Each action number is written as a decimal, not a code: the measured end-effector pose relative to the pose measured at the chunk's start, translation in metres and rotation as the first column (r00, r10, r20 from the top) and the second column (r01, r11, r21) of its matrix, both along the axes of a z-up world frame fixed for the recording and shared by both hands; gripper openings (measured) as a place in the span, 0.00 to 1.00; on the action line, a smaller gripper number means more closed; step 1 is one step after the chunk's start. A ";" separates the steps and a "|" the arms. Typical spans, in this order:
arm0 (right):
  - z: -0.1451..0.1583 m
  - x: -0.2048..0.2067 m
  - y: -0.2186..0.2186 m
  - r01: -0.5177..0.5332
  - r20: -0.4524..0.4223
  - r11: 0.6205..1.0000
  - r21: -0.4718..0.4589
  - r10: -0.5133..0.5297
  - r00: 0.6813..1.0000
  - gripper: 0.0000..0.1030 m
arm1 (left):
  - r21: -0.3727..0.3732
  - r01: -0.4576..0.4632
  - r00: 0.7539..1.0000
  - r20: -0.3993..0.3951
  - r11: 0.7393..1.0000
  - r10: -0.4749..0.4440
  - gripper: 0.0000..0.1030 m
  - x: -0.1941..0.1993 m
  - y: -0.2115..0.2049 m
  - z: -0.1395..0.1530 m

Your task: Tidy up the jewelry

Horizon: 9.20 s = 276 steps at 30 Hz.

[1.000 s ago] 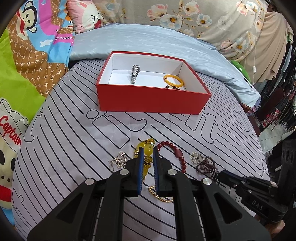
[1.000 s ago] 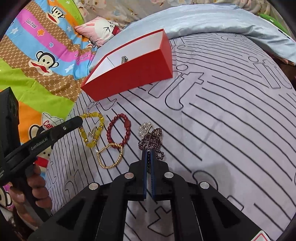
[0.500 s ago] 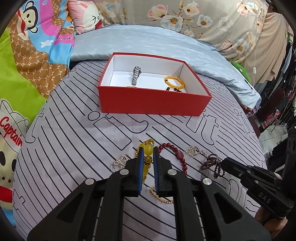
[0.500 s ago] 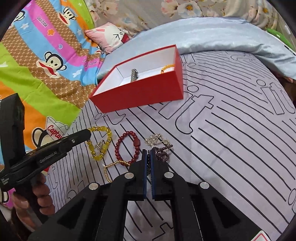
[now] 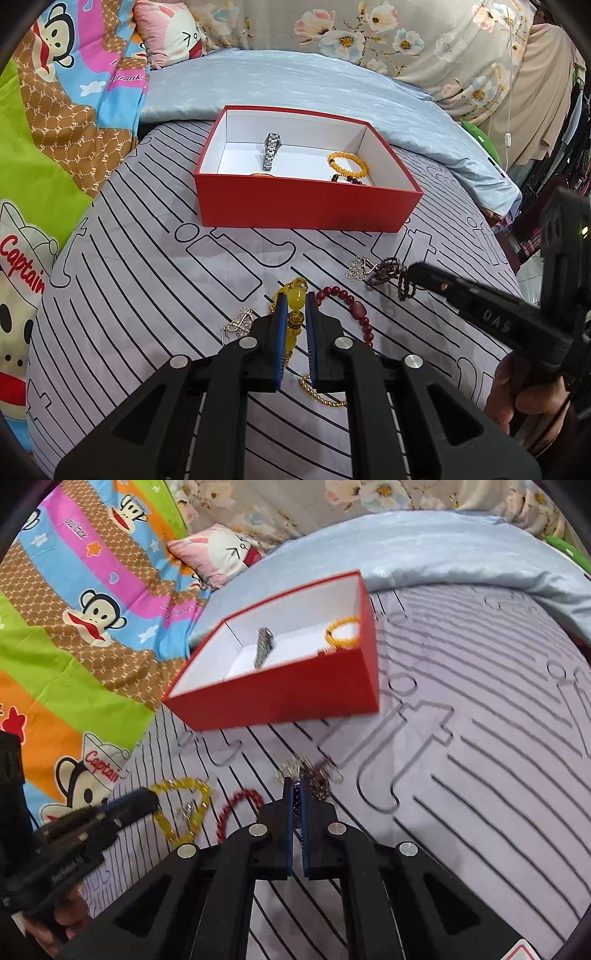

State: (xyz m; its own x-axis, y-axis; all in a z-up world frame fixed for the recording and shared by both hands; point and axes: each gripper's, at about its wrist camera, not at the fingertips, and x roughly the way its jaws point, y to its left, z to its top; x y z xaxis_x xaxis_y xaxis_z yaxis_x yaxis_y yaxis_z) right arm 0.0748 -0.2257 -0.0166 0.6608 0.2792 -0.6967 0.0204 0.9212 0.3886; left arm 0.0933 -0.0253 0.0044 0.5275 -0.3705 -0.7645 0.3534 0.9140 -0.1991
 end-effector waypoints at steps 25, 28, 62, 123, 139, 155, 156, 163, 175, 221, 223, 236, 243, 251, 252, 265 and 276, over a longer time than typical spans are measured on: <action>0.116 -0.010 0.003 -0.015 0.224 0.995 -0.095 0.036 0.974 0.03 | -0.024 0.037 0.992 0.123 0.999 -0.033 0.08 0.009 0.003 0.061; 0.123 -0.004 0.003 -0.022 0.234 0.995 -0.099 0.045 0.971 0.03 | -0.032 0.049 0.987 0.152 0.998 -0.044 0.08 0.018 0.002 0.078; 0.047 0.149 0.015 -0.065 0.075 0.991 -0.120 0.074 0.994 0.03 | 0.047 -0.003 0.993 0.115 0.999 -0.003 0.14 0.170 -0.041 0.037; -0.010 -0.048 0.032 0.049 -0.038 0.983 -0.177 -0.056 0.998 0.55 | 0.100 -0.108 0.994 0.002 0.989 0.108 0.24 0.014 0.022 -0.055; -0.021 -0.005 0.031 0.034 -0.050 0.978 -0.204 -0.045 0.998 0.55 | 0.059 -0.088 0.996 0.008 0.994 0.088 0.23 0.008 0.027 -0.039; -0.033 0.017 0.022 0.029 -0.072 0.979 -0.200 -0.044 0.996 0.02 | 0.048 -0.076 0.997 -0.009 0.996 0.076 0.23 0.015 0.023 -0.040; -0.033 0.016 0.022 0.028 -0.070 0.980 -0.197 -0.042 0.997 0.01 | 0.048 -0.077 0.997 -0.010 0.996 0.077 0.23 0.015 0.023 -0.040; -0.014 0.006 0.025 0.025 -0.026 0.984 -0.177 -0.030 0.999 0.00 | 0.042 -0.079 0.997 -0.004 0.996 0.079 0.23 0.013 0.024 -0.036; 0.057 -0.018 0.024 0.034 0.127 0.984 -0.177 -0.011 0.992 0.00 | -0.009 -0.051 0.997 0.051 0.999 0.051 0.23 0.007 0.026 0.009; 0.044 0.152 -0.001 0.005 0.080 0.980 -0.201 0.012 0.997 0.00 | 0.088 -0.043 0.990 0.136 0.995 0.031 0.23 0.186 -0.055 0.022; 0.041 0.154 0.002 0.012 0.079 0.976 -0.216 0.005 0.997 0.01 | 0.103 -0.051 0.990 0.137 0.993 0.037 0.24 0.188 -0.056 0.019; 0.058 0.135 0.003 0.049 0.124 0.976 -0.214 -0.023 0.992 0.36 | 0.119 -0.085 0.985 0.158 0.989 0.066 0.55 0.179 -0.051 0.024; 0.071 0.103 0.008 0.050 0.145 0.974 -0.219 -0.019 0.989 0.37 | 0.117 -0.071 0.983 0.174 0.991 0.050 0.55 0.151 -0.049 0.037; 0.078 0.055 0.011 0.057 0.151 0.974 -0.221 -0.023 0.988 0.37 | 0.123 -0.064 0.983 0.181 0.990 0.041 0.55 0.113 -0.037 0.044; 0.077 0.047 0.012 0.057 0.150 0.973 -0.224 -0.023 0.988 0.37 | 0.122 -0.065 0.982 0.182 0.990 0.042 0.55 0.109 -0.035 0.045; 0.031 -0.045 0.035 0.010 0.039 0.982 -0.189 -0.002 0.999 0.37 | 0.166 -0.077 0.989 0.141 0.983 0.053 0.55 0.041 -0.014 0.014; -0.018 -0.061 0.069 -0.058 -0.062 0.979 -0.198 0.046 0.997 0.37 | 0.150 -0.102 0.995 0.019 0.983 0.100 0.55 0.016 0.004 -0.026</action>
State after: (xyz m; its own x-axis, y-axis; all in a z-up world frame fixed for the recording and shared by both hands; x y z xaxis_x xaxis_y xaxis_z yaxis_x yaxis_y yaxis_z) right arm 0.0142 -0.1572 -0.0343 0.6069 0.1641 -0.7777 -0.0129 0.9804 0.1968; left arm 0.1097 -0.0216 -0.0220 0.5653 -0.1959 -0.8013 0.2595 0.9643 -0.0526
